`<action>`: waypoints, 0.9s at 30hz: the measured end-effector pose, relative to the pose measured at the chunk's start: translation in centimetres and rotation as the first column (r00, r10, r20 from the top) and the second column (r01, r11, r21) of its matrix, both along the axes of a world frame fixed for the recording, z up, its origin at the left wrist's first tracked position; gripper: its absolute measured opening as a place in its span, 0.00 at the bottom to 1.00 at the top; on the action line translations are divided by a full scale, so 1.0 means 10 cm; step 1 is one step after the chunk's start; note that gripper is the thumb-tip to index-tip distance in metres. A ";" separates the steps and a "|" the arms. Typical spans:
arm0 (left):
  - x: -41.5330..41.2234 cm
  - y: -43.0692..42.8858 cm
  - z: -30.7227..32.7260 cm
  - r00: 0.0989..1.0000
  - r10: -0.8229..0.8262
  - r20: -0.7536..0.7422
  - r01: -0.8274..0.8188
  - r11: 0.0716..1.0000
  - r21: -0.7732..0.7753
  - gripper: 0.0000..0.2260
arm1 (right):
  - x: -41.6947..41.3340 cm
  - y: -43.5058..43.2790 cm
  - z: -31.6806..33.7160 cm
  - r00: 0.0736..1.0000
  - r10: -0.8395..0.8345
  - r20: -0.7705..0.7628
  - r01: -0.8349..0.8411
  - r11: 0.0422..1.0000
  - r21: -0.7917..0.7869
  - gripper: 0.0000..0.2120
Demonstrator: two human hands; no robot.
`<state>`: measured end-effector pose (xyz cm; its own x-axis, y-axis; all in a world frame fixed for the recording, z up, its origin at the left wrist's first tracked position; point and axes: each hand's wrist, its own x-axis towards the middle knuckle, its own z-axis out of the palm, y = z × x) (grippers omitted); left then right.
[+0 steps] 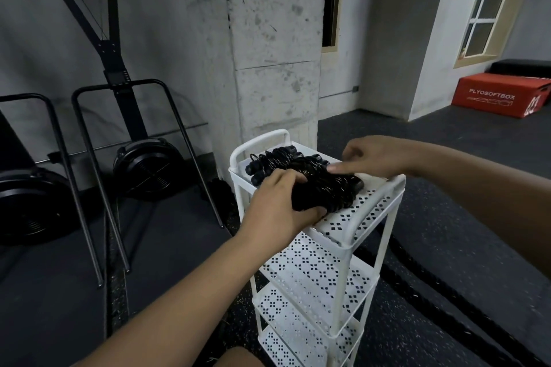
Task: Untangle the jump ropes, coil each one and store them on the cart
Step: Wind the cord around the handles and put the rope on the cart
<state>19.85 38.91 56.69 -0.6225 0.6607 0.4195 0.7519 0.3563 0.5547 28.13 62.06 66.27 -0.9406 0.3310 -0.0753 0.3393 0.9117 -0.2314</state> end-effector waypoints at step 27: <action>-1.25 -2.65 -2.97 0.675 0.551 0.490 -0.433 0.834 -0.341 0.05 | -1.68 -2.82 -3.00 0.961 0.273 -0.043 -0.259 0.833 -0.490 0.11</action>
<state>7.37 12.41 26.94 -0.9569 0.2156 -0.1944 0.0220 0.7216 0.6920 11.29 33.86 36.23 -0.9822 -0.0175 -0.1869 0.1130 0.7401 -0.6630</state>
